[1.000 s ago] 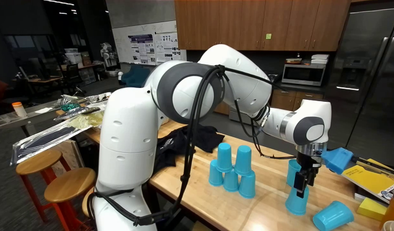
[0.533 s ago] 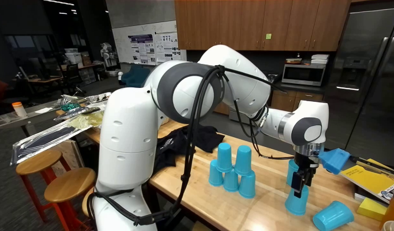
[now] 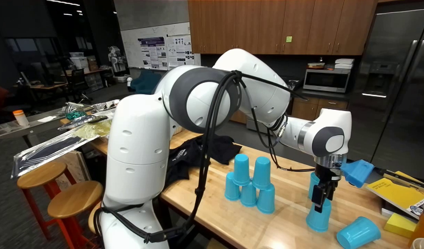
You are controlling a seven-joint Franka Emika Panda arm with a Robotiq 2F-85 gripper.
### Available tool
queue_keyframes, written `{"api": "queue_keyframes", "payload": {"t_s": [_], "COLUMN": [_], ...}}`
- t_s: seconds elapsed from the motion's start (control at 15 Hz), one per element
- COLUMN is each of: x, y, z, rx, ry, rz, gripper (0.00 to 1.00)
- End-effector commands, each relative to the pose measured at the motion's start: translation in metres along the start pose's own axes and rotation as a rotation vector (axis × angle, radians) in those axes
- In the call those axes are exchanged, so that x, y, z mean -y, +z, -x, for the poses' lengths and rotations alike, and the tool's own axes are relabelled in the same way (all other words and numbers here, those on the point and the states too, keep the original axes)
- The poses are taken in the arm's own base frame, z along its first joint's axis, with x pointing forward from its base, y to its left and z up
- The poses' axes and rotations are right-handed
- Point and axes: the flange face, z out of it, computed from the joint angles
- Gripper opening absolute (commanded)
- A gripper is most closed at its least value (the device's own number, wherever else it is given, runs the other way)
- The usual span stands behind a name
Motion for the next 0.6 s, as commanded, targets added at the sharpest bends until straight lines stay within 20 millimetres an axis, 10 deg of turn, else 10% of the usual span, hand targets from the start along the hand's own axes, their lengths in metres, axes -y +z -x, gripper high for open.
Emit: {"api": "queue_keyframes", "payload": {"t_s": [0.0, 0.53], "x": [0.0060, 0.0054], "y": [-0.0073, -0.0026], "z": [-0.0028, -0.0005], "rx": [-0.010, -0.015], "ry": [0.015, 0.025], "rz": [0.020, 0.013], "gripper": [1.00, 1.00]}}
